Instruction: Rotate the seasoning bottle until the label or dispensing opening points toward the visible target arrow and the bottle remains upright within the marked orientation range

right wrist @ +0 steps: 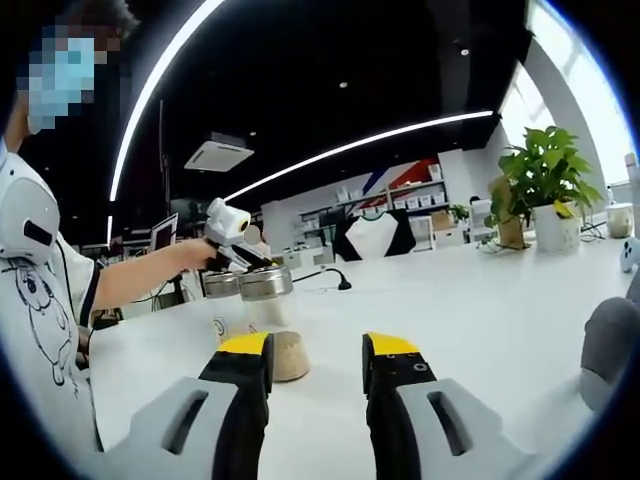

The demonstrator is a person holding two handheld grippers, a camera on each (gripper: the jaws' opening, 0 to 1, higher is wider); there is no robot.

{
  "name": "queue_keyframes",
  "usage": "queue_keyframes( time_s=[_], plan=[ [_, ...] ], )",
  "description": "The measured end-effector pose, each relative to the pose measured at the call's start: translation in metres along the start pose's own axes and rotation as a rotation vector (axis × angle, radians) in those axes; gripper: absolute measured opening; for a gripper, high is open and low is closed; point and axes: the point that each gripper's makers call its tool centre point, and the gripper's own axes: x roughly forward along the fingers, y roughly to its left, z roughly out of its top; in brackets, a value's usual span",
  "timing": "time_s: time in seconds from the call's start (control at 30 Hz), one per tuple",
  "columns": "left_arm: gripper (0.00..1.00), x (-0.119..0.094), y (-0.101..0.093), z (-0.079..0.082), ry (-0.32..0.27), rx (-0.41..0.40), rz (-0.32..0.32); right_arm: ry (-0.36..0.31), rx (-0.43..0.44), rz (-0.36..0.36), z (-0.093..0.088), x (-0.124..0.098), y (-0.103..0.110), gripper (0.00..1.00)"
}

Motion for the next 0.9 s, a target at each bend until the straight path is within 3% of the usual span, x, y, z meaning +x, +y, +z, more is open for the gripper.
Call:
queue_keyframes(
  time_s=[0.27,0.4,0.53,0.67,0.9],
  plan=[
    [0.33,0.001,-0.005,0.005,-0.002,0.012,0.049,-0.002,0.012,-0.010,-0.004,-0.005,-0.001,0.34],
    [0.32,-0.003,-0.009,0.010,-0.011,0.058,0.085,-0.002,0.017,-0.015,-0.005,-0.007,-0.001,0.34],
    [0.32,-0.013,-0.024,0.025,-0.056,0.032,0.061,-0.002,0.020,-0.015,-0.005,-0.007,-0.001,0.33],
    [0.32,-0.024,-0.037,0.033,-0.082,0.058,0.075,-0.009,0.018,-0.010,-0.003,-0.006,0.001,0.33],
    [0.32,-0.039,-0.040,0.038,-0.088,0.054,0.082,-0.003,0.017,0.005,-0.004,-0.002,0.007,0.33]
  ],
)
